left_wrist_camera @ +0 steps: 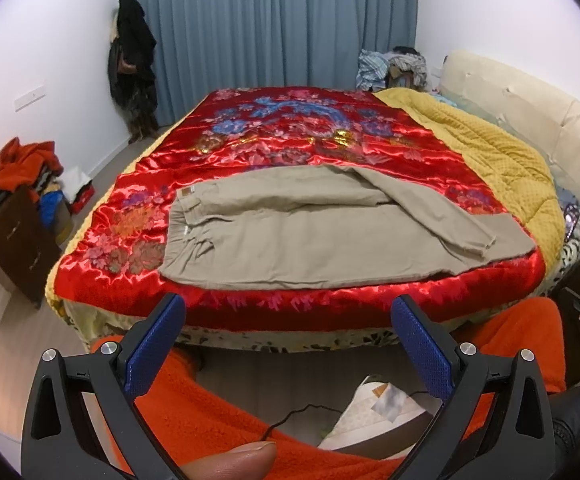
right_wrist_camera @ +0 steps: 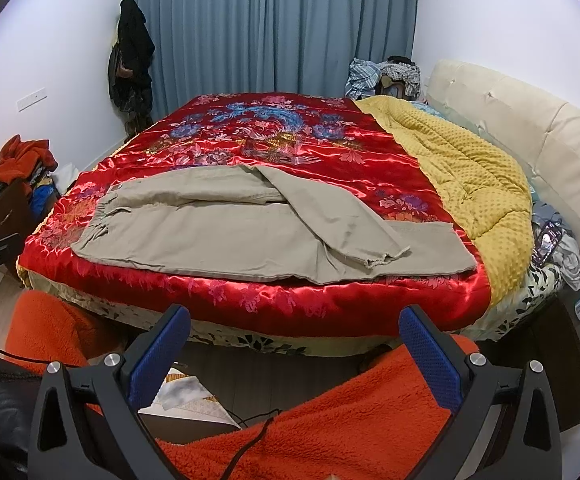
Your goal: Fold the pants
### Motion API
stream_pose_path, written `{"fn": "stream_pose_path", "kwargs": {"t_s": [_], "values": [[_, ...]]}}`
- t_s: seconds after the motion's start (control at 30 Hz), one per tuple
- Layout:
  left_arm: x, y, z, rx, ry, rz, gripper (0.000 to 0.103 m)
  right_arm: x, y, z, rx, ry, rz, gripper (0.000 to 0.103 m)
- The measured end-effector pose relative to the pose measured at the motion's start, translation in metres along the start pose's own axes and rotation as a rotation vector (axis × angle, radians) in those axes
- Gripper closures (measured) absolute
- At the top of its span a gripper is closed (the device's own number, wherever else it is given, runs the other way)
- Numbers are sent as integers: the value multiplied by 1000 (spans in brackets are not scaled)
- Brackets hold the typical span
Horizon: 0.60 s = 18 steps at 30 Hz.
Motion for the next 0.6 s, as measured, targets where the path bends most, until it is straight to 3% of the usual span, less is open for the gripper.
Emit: {"fn": "stream_pose_path", "kwargs": {"t_s": [0.6], "values": [[2,-2,-8,9,-24,12,1,-2,-1,6,8,24,5,0]]}}
Point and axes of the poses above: each gripper's, at about its wrist camera, not at the fingertips, and x roughly against the way its jaws point, z to its left, y to its top, the point moved 3 cm from there along -x, roughly the way its jaws point, and after that the axes turned 6 degrees about x, right-handed, at the moved point
